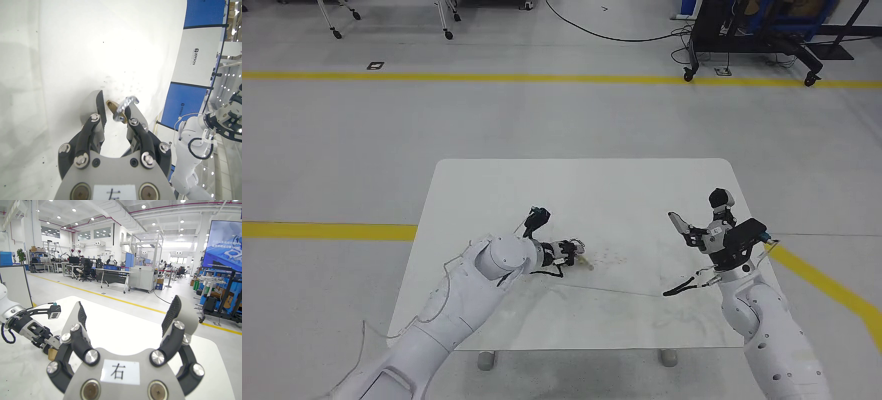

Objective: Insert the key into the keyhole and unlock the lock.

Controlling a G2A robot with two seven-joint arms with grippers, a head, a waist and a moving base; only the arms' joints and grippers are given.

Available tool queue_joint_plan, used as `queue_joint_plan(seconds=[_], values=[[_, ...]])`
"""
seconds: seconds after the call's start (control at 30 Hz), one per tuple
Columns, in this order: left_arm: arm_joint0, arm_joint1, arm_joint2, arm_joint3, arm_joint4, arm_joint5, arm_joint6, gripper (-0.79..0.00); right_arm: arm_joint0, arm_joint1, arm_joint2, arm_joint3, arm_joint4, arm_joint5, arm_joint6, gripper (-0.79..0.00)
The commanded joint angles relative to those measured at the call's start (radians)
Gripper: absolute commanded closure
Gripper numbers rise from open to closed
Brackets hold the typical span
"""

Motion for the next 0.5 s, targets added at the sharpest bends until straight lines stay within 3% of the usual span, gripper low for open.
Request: queue_joint_plan(seconds=[0.0, 0.27, 0.47], values=[[-0.002, -0.002, -0.006, 0.002, -0.011, -0.006, 0.004, -0.785, 0.000, 0.000, 0.000, 0.000, 0.000, 0.000, 0.000, -0.785], [0.005, 0.005, -0.063, -0.018, -0.048, -0.106, 0.025, -0.785, 0.000, 0.000, 0.000, 0.000, 0.000, 0.000, 0.000, -0.785], [0.077, 0.028, -0.195, -0.122, -0.134, -0.398, 0.137, -0.773, 0.000, 0.000, 0.000, 0.000, 0.000, 0.000, 0.000, -0.785]])
